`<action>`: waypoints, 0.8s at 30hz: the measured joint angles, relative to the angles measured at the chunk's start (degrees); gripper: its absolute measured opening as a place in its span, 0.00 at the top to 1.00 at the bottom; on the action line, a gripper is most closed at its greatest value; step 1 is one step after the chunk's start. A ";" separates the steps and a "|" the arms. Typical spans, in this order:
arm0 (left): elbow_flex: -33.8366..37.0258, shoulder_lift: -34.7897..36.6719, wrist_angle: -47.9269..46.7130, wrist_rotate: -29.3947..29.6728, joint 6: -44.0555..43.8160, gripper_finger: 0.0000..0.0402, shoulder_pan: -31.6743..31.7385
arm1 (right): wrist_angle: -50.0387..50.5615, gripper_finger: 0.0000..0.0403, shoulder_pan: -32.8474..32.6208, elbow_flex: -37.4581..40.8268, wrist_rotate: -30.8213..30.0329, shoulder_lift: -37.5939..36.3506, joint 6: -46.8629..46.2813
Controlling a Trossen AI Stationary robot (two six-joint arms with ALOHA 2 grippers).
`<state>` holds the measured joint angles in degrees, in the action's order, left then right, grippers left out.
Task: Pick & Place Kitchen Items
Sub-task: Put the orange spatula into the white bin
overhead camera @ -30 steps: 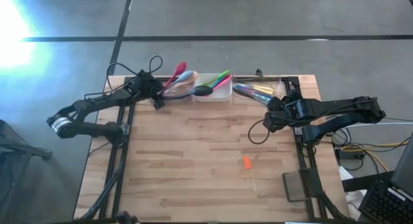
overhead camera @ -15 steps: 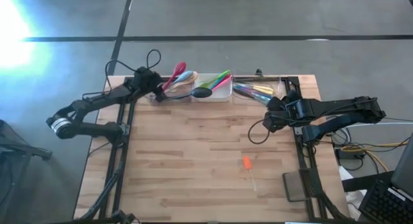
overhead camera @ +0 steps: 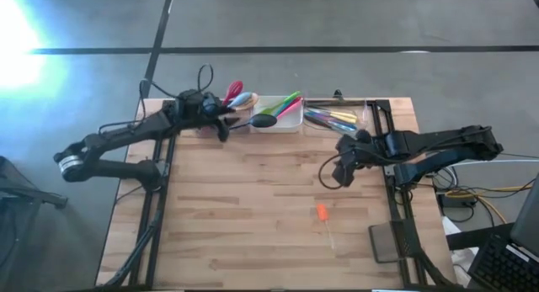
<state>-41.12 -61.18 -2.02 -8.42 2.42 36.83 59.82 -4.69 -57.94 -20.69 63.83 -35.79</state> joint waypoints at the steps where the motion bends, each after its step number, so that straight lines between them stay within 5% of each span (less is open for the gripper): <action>1: 0.70 0.06 1.54 -0.36 -1.52 0.53 -1.70 | -1.23 0.49 -0.40 0.21 1.33 0.07 -0.04; 13: 7.88 -0.04 14.98 -0.49 -9.35 0.58 -19.64 | -6.50 0.50 -8.49 4.34 3.41 9.09 -2.03; 24: 9.57 -0.07 15.81 3.49 -10.23 0.58 -23.40 | -6.23 0.37 -9.18 1.48 12.32 24.68 -7.44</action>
<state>-31.55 -61.25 13.79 -4.93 -7.81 13.43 53.60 -13.87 -56.46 -8.37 88.52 -43.23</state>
